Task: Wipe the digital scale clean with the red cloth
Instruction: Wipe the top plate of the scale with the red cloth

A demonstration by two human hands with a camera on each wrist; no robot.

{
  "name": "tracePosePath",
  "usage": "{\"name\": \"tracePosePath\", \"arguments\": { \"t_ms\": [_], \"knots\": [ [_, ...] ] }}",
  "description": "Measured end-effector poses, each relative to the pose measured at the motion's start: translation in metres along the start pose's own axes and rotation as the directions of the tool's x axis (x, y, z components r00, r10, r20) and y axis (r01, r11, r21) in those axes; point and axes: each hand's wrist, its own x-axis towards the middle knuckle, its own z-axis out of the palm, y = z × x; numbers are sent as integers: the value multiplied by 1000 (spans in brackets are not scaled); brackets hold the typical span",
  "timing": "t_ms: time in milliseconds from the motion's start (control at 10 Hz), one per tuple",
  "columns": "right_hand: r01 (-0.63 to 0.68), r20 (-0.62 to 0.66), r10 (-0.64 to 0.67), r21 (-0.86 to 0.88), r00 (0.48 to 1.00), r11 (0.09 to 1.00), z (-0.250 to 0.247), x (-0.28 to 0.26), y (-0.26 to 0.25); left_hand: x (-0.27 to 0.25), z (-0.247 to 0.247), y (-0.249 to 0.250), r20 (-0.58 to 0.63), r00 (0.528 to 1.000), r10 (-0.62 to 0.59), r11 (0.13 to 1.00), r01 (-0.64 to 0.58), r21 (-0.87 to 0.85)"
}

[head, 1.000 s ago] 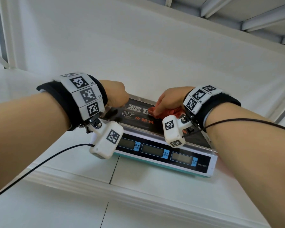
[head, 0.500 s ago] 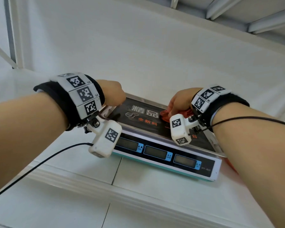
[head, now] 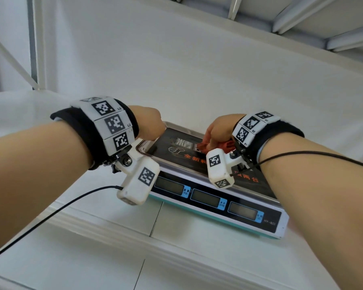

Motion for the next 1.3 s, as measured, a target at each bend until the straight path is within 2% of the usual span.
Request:
{"name": "tracePosePath", "arguments": {
  "t_ms": [200,300,400,500,600,700,800,900,1000,1100,1200,1300],
  "knots": [
    [58,109,-59,10,992,998,-4,-12,-15,1,-2,-5,16,1000,27,1000,-27,-5],
    [58,66,-58,7,996,998,-6,-10,-12,-3,-2,-7,17,1000,5,999,-6,53],
    [10,-116,-8,23,993,1000,-2,0,-12,-2,-1,-10,58,998,7,995,-13,94],
    [43,-89,-41,20,995,999,4,4,-25,-2,0,-13,58,998,-16,995,10,98],
    [149,-67,-143,100,987,984,3,0,-37,-1,0,-14,57,998,-21,998,18,55],
    [170,-1,-173,166,985,971,-1,-4,-37,1,0,-17,69,997,-27,999,30,-42],
    [150,-22,-148,178,989,973,-5,0,-34,0,-2,-19,115,993,-39,977,62,-202],
    [92,-121,-82,77,989,993,-2,7,-36,-3,-2,-18,141,988,-58,959,94,-267],
    [123,-108,-110,116,988,986,4,12,-39,-1,-1,-20,139,989,-56,948,96,-302],
    [177,-21,-176,181,984,967,-1,11,-38,1,0,-22,144,988,-59,954,98,-283],
    [178,46,-189,179,981,968,-10,9,-40,2,-1,-22,137,989,-55,959,91,-269],
    [151,-51,-145,157,988,976,-11,18,-44,2,-1,-23,146,988,-47,954,88,-286]
  ]
}}
